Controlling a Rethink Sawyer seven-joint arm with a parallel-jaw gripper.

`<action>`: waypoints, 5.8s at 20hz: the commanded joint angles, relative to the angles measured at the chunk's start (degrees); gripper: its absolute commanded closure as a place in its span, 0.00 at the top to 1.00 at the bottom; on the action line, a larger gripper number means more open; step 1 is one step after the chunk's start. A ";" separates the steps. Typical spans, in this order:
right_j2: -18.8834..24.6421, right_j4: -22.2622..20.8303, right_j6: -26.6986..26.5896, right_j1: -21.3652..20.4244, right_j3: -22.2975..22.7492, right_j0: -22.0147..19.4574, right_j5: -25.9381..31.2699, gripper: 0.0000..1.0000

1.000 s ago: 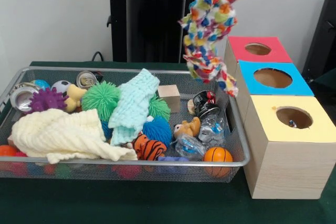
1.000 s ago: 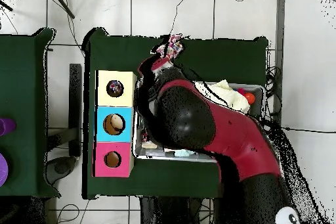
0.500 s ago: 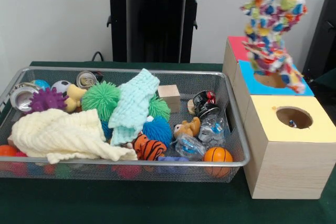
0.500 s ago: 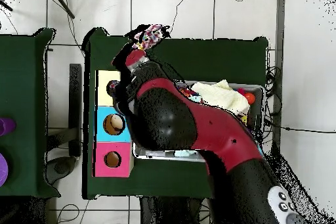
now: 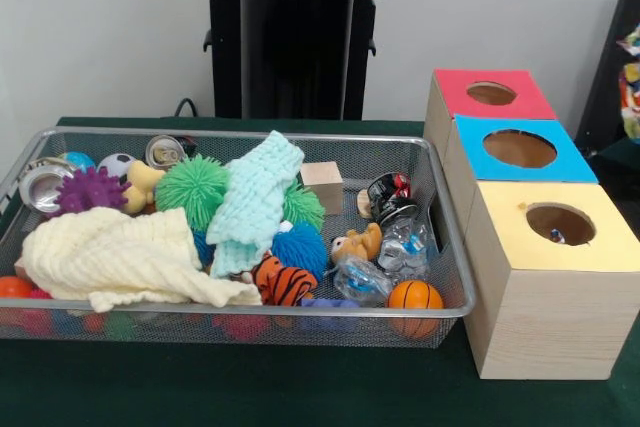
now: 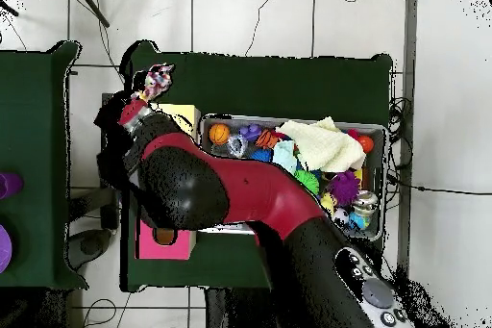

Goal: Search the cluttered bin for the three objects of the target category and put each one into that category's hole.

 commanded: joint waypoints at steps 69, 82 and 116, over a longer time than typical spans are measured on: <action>-26.57 -19.78 6.16 16.34 -6.19 19.12 -0.60 0.00; -31.98 -23.02 5.40 18.45 -11.88 21.57 -14.57 0.00; -22.14 -17.68 5.66 31.87 -4.49 12.91 -3.17 0.00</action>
